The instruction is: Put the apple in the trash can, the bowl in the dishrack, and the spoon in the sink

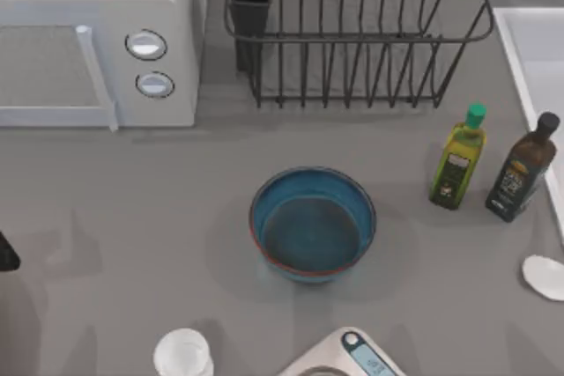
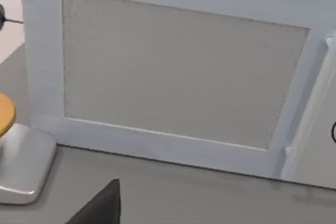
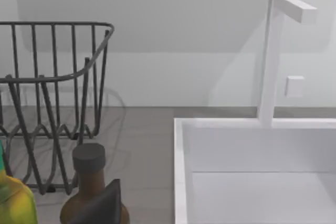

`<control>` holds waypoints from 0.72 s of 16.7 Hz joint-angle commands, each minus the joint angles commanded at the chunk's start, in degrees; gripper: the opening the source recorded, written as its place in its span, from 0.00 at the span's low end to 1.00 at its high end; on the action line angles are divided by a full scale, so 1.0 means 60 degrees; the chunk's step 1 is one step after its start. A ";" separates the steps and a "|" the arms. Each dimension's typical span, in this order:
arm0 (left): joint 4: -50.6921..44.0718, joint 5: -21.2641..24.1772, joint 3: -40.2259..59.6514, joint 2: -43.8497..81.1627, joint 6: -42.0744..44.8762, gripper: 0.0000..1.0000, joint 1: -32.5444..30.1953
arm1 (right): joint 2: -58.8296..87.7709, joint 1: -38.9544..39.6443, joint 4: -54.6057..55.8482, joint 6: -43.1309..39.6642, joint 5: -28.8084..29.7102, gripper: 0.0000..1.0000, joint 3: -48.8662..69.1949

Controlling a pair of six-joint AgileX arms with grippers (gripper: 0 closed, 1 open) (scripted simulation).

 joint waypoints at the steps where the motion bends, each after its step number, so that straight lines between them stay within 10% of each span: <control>1: 0.0420 -0.0006 -0.0354 -0.0459 0.0412 1.00 -0.0180 | 0.0000 0.0000 0.0000 0.0000 0.0000 1.00 0.0000; 12: 0.1209 -0.0022 -0.1057 -0.1320 0.1198 1.00 -0.0549 | 0.0289 0.0204 -0.0198 0.0167 0.0011 1.00 0.0262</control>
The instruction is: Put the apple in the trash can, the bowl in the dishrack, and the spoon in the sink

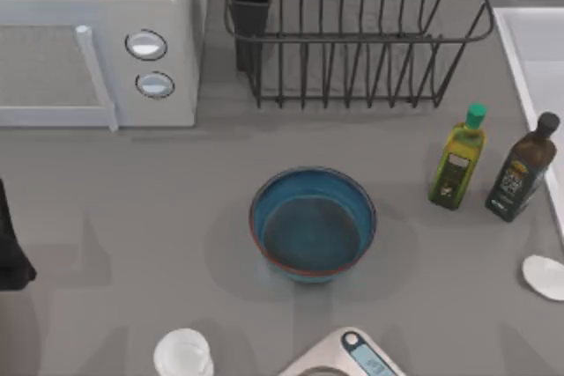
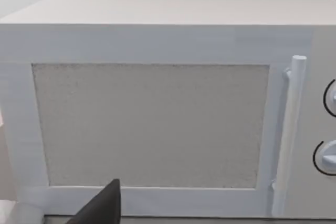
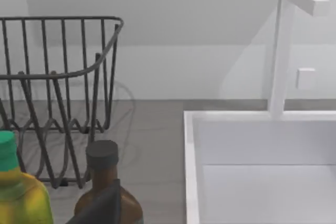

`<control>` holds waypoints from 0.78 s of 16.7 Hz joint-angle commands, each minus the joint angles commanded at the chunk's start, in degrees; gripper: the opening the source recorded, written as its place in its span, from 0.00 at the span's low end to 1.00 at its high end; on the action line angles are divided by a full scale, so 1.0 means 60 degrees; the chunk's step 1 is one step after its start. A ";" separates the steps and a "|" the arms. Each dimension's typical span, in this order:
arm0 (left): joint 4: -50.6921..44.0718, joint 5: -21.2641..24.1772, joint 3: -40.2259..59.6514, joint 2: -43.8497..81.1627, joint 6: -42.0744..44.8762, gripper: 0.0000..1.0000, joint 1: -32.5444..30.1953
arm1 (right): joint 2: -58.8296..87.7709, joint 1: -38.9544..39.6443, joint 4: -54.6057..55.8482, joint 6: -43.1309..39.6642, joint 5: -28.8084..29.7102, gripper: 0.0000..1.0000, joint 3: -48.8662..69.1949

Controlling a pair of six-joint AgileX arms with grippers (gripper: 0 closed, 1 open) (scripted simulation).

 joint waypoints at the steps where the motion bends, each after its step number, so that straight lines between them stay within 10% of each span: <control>1: 0.0000 0.0000 0.0000 0.0000 0.0000 1.00 0.0000 | 0.0295 0.0200 -0.0203 0.0163 0.0010 1.00 0.0269; 13: 0.0000 0.0000 0.0000 0.0000 0.0000 1.00 0.0000 | 0.9651 0.4370 -0.6060 0.3852 0.0144 1.00 0.8510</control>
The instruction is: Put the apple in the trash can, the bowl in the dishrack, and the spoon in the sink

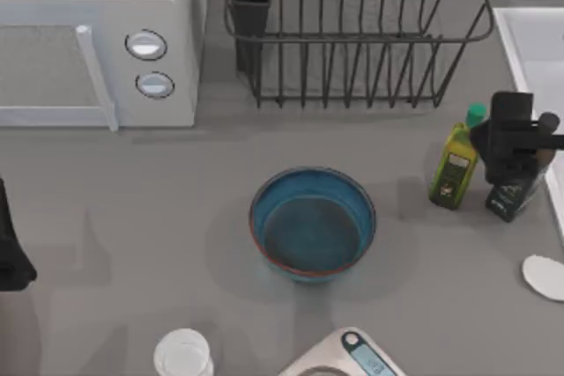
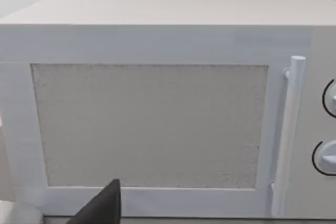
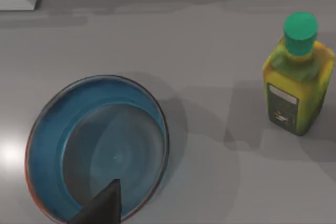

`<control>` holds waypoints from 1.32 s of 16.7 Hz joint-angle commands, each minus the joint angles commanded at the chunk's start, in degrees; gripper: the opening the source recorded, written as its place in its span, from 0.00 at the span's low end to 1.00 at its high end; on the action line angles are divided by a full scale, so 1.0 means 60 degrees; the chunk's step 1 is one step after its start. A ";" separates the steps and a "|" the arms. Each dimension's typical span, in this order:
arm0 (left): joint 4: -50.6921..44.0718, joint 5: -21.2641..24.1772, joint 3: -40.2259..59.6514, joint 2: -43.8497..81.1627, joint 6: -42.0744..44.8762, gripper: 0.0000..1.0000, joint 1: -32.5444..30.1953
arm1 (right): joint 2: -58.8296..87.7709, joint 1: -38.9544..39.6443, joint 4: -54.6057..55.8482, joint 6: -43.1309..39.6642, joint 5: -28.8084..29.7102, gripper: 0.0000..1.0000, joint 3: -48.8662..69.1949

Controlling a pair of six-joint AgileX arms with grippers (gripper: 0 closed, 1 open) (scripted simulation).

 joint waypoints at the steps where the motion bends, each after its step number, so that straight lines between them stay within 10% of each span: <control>1: 0.0000 0.0000 0.0000 0.0000 0.0000 1.00 0.0000 | 0.0938 0.0278 -0.0594 0.0292 -0.0003 1.00 0.0808; 12: 0.0000 0.0000 0.0000 0.0000 0.0000 1.00 0.0000 | 0.8804 0.1427 -0.5674 0.2009 -0.0096 1.00 0.7539; 22: 0.0000 0.0000 0.0000 0.0000 0.0000 1.00 0.0000 | 0.9645 0.1377 -0.6180 0.2078 -0.0134 1.00 0.8265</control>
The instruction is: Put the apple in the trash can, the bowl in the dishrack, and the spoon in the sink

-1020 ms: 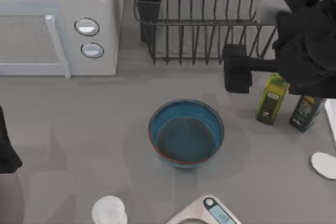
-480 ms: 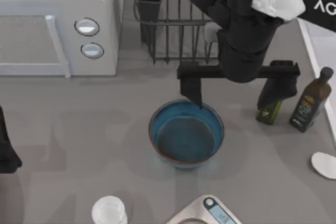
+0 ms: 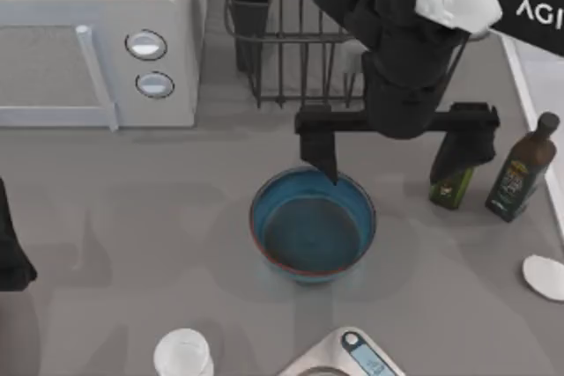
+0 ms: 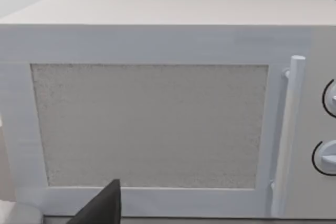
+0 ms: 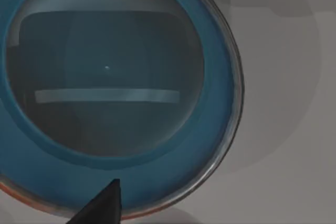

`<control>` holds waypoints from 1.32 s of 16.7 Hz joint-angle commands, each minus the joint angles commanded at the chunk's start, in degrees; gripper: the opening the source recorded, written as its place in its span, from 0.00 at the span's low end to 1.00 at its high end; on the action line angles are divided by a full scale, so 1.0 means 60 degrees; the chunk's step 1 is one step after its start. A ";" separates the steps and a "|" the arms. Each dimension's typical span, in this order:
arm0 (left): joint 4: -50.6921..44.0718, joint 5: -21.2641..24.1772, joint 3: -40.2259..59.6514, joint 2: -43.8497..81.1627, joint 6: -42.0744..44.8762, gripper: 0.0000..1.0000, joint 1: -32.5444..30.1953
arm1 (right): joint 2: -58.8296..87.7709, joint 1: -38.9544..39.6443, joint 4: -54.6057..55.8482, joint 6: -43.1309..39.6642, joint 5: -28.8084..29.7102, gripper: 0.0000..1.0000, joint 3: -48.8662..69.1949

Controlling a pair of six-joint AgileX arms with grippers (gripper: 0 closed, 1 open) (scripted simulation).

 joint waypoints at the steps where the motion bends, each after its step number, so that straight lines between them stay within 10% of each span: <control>1: 0.0000 0.0000 0.0000 0.0000 0.0000 1.00 0.0000 | 0.0026 -0.0005 0.0118 0.0002 -0.0001 1.00 -0.0098; 18: 0.0000 0.0000 0.0000 0.0000 0.0000 1.00 0.0000 | 0.0794 0.0010 0.3414 0.0041 0.0005 1.00 -0.2635; 22: 0.0000 0.0000 0.0000 0.0000 0.0000 1.00 0.0000 | 0.0794 0.0010 0.3414 0.0041 0.0005 0.70 -0.2635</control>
